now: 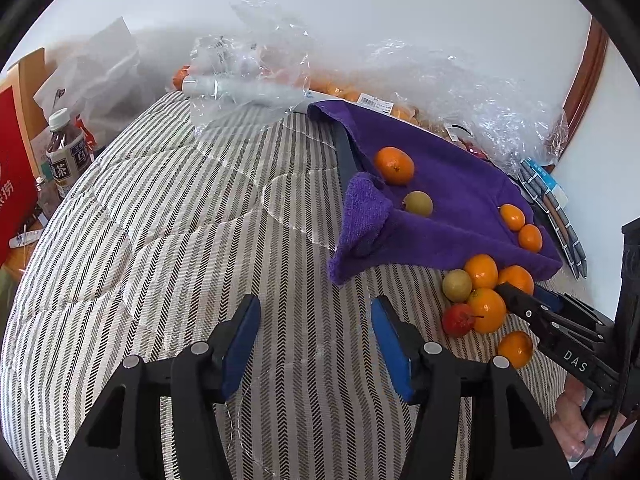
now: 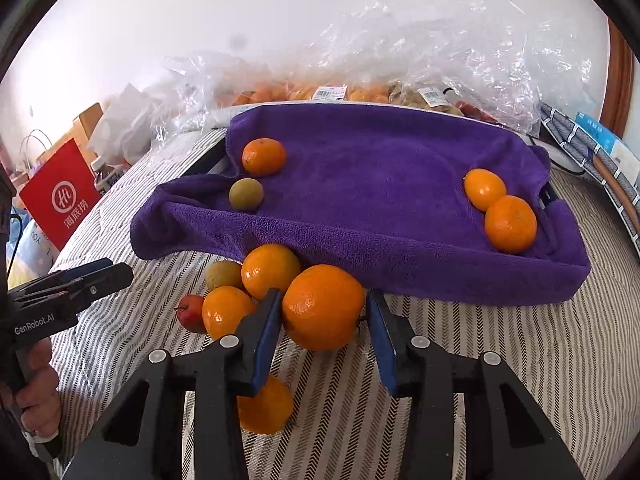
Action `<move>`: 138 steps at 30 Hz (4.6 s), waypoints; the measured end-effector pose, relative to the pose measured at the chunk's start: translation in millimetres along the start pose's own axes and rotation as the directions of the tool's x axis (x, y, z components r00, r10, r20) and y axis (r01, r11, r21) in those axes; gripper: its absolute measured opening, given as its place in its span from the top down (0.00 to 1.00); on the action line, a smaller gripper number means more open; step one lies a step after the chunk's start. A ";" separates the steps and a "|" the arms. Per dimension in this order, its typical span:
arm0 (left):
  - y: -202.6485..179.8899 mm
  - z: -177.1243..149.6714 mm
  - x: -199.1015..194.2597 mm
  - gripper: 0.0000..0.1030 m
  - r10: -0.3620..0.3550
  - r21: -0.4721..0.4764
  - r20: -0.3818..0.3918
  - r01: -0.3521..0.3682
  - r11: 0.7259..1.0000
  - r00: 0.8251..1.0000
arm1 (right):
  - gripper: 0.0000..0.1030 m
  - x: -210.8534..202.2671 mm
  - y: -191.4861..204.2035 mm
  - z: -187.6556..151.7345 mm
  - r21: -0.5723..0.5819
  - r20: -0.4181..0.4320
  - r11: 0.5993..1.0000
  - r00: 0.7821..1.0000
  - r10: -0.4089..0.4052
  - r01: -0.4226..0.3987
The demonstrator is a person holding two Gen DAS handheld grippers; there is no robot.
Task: Organize fruits
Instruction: 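Grasp a large orange from the pile with the right tool, then grasp the red fruit with the left tool while the right tool holds its orange, then carry the red fruit and orange onto the purple towel with both tools, then open both tools to set the fruits on the towel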
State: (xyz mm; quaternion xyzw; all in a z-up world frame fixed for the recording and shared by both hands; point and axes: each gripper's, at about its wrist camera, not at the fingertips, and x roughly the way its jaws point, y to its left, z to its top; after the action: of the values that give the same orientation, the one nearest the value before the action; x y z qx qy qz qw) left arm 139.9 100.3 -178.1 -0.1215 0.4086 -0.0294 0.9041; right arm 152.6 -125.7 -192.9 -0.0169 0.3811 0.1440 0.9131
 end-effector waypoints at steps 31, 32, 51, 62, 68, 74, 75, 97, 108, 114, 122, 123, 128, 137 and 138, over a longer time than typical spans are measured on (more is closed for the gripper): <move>-90.3 -11.4 14.6 0.50 -0.090 0.206 -0.071 0.103 0.973 0.993 | 0.60 -83.9 -78.9 -37.8 0.103 0.088 0.987 0.988 -0.131 0.122; -91.2 -11.5 14.6 0.53 -0.097 0.211 -0.072 0.110 0.971 0.993 | 0.60 -85.3 -80.9 -38.7 0.111 0.089 0.986 0.987 -0.131 0.121; -82.3 -9.2 19.8 0.79 -0.127 0.197 -0.082 0.141 0.970 0.988 | 0.60 -75.8 -74.8 -40.2 0.139 0.054 0.980 0.988 -0.148 0.139; -72.8 -1.3 0.0 0.79 -0.142 0.166 -0.046 0.148 0.975 0.989 | 0.60 -79.0 -70.8 -30.0 0.143 0.079 0.980 0.986 -0.148 0.136; -70.1 12.0 -13.2 0.79 -0.108 0.150 -0.011 0.108 0.983 0.994 | 0.60 -83.0 -72.7 -21.3 0.158 0.108 0.981 0.985 -0.135 0.117; -66.3 28.5 -18.9 0.79 -0.097 0.126 0.017 0.094 0.988 0.995 | 0.60 -87.0 -74.5 -11.8 0.149 0.131 0.982 0.983 -0.132 0.112; -66.1 31.1 -18.9 0.79 -0.094 0.124 0.021 0.091 0.988 0.995 | 0.60 -87.2 -74.9 -10.1 0.147 0.133 0.983 0.982 -0.132 0.113; -72.9 89.0 21.1 0.79 -0.080 0.094 0.053 0.075 0.993 0.995 | 0.60 -41.3 -85.3 42.0 0.094 0.158 0.992 0.982 -0.099 0.085; -83.9 89.6 58.7 0.79 -0.068 0.105 0.029 0.065 0.992 0.997 | 0.60 -1.0 -80.9 44.6 0.078 0.117 0.996 0.992 -0.048 0.039; -77.7 88.2 68.7 0.79 -0.080 0.076 0.009 0.079 0.994 0.997 | 0.60 10.1 -80.6 42.8 0.078 0.100 0.996 0.994 -0.048 0.040; -81.7 87.7 73.6 0.79 -0.088 0.090 0.004 0.087 0.992 0.996 | 0.59 14.2 -80.6 41.5 0.080 0.085 0.995 0.994 -0.062 0.056; -83.5 87.4 73.3 0.79 -0.081 0.100 0.007 0.080 0.992 0.997 | 0.59 13.0 -80.9 41.2 0.083 0.091 0.995 0.994 -0.061 0.053; -87.2 87.3 71.3 0.75 -0.091 0.111 0.014 0.089 0.990 0.996 | 0.56 3.2 -78.2 41.0 0.079 0.116 0.994 0.990 -0.082 0.073; -85.7 86.8 50.3 0.62 -0.086 0.112 0.067 0.078 0.991 0.994 | 0.51 -32.6 -68.0 34.7 0.114 0.128 0.989 0.986 -0.107 0.093; -85.9 86.3 46.2 0.62 -0.088 0.115 0.073 0.079 0.990 0.993 | 0.51 -36.9 -64.8 33.1 0.109 0.127 0.989 0.985 -0.113 0.099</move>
State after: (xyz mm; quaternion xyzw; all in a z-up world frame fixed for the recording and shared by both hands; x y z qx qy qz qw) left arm 239.0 27.0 -136.1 -0.0888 0.3653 -0.0852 0.9227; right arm 168.6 -192.4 -148.7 0.0192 0.3248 0.0763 0.9425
